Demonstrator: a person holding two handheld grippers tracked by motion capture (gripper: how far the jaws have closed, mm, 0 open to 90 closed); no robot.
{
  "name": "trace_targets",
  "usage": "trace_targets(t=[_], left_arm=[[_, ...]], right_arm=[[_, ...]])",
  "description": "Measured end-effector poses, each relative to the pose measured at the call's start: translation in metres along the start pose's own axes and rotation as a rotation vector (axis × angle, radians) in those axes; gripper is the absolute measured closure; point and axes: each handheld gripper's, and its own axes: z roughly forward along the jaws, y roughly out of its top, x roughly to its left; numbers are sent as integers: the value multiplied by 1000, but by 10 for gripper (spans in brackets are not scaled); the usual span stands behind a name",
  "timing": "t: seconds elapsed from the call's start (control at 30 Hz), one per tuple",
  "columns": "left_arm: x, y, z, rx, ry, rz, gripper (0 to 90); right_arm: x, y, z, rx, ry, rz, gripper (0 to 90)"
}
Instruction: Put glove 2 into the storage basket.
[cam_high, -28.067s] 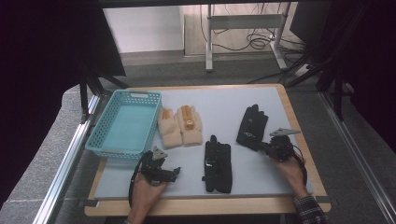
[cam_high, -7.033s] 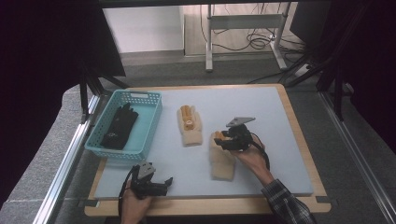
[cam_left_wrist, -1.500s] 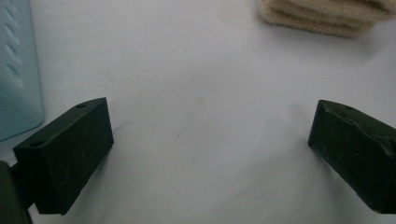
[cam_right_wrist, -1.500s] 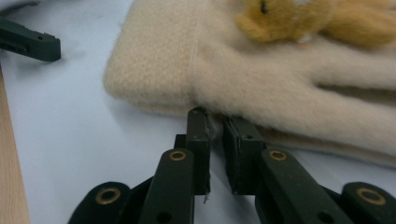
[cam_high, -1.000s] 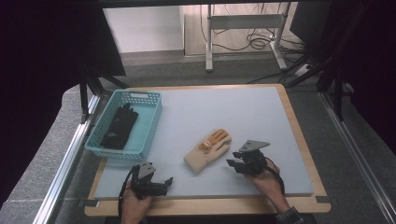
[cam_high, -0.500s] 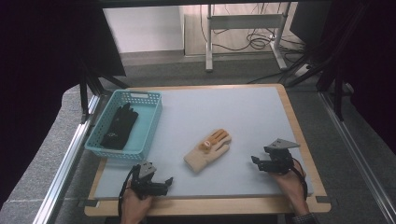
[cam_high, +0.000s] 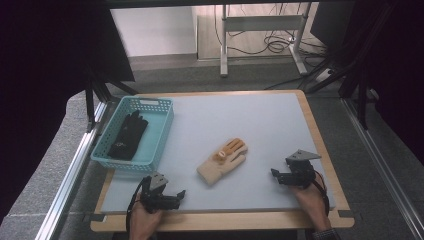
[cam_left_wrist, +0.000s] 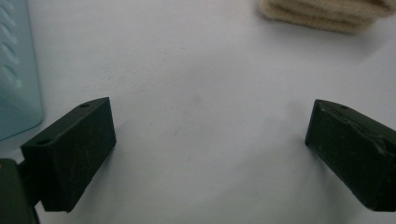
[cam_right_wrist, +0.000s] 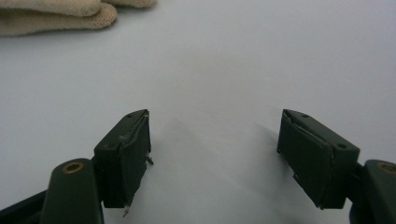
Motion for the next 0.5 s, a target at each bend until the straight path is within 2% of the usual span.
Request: trace_targets(t=[0.07, 0.27, 0.5], left_arm=[[-1, 2, 0, 1, -24, 1, 24], [-3, 14, 1, 4, -54, 14, 15], [-3, 31, 8, 42, -88, 28, 10]], right_arm=[[0, 0, 0, 0, 0, 0, 249], [0, 0, 0, -1, -2, -1, 248], [0, 0, 0, -1, -5, -2, 245]])
